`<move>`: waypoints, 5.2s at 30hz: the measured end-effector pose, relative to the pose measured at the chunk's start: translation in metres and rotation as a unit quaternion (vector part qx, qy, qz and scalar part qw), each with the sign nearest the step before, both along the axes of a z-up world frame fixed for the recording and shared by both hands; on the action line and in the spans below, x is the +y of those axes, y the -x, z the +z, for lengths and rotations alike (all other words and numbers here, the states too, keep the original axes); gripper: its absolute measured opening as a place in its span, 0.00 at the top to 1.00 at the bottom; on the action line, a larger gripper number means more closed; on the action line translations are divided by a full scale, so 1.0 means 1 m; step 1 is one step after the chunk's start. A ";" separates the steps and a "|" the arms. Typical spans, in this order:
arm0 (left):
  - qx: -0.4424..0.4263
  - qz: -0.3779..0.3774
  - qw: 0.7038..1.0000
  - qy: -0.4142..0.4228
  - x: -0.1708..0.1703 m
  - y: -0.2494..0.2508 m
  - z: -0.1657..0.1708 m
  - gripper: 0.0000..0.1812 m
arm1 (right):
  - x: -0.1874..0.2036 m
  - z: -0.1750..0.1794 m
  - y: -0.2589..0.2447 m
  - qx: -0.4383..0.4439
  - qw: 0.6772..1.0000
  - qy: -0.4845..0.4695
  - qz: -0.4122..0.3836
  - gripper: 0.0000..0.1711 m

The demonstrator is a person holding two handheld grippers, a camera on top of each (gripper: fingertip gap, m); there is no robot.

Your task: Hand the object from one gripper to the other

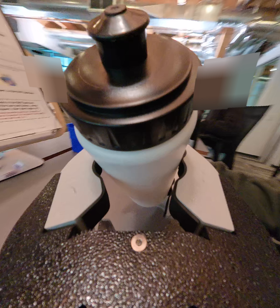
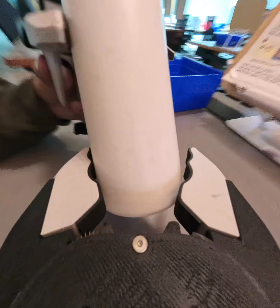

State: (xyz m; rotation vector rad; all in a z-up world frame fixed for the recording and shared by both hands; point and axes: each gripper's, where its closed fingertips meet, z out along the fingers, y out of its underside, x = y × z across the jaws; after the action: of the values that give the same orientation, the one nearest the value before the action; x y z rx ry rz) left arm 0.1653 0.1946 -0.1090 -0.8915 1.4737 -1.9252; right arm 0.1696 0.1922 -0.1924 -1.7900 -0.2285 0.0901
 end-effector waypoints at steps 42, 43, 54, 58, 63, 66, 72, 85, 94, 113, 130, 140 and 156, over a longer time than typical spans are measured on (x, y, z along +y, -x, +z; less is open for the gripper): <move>0.035 0.049 0.998 0.004 0.007 -0.014 -0.014 0.46 | 0.010 -0.007 -0.012 -0.233 0.969 -0.015 -0.079 0.40; 0.022 0.034 0.999 0.011 0.008 -0.010 -0.011 0.46 | 0.009 -0.008 -0.009 -0.187 0.981 -0.006 -0.060 0.39; -0.079 -0.146 0.986 -0.025 -0.026 0.035 0.003 0.46 | -0.008 0.018 0.057 0.156 0.972 -0.032 0.170 0.44; -0.087 -0.148 0.985 -0.034 -0.030 0.037 0.005 0.46 | -0.007 0.009 0.062 0.132 0.974 -0.002 0.184 0.45; -0.087 -0.069 0.993 -0.028 -0.015 0.024 0.008 0.50 | -0.001 0.017 0.038 0.075 0.990 -0.041 0.108 0.45; -0.052 -0.006 0.998 -0.034 -0.005 0.008 0.004 0.39 | 0.004 0.021 0.017 -0.001 0.997 -0.070 0.031 0.45; -0.024 0.004 1.000 0.008 -0.005 0.000 0.006 0.41 | 0.012 0.013 -0.008 -0.193 0.976 -0.055 -0.086 0.45; -0.061 0.146 0.976 -0.149 0.013 -0.012 0.001 0.45 | -0.002 0.020 -0.007 -0.084 0.994 -0.063 -0.041 0.42; -0.036 0.373 0.724 -0.579 0.057 -0.034 -0.042 0.45 | -0.018 0.081 0.016 -0.053 0.980 -0.194 0.001 0.42; -0.132 0.403 0.763 -0.488 0.034 -0.025 -0.010 0.46 | -0.017 0.091 0.007 0.015 0.976 -0.218 -0.022 0.53; -0.041 0.132 0.978 0.155 0.034 -0.017 0.010 0.33 | -0.084 0.131 -0.073 0.420 0.793 -0.442 0.012 0.53; -0.139 0.021 0.951 0.276 0.026 0.011 0.039 0.36 | -0.034 0.106 -0.032 0.502 0.799 -0.317 0.093 0.53; -0.099 0.175 0.967 0.155 0.058 0.013 0.048 0.47 | -0.005 0.061 -0.012 -0.003 0.980 -0.189 -0.065 0.41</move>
State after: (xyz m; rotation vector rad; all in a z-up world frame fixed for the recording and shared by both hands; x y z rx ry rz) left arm 0.1525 0.2523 -0.0613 -0.9864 0.8475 -1.9350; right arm 0.1815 0.1875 -0.1310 -1.4225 -0.1221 -0.0501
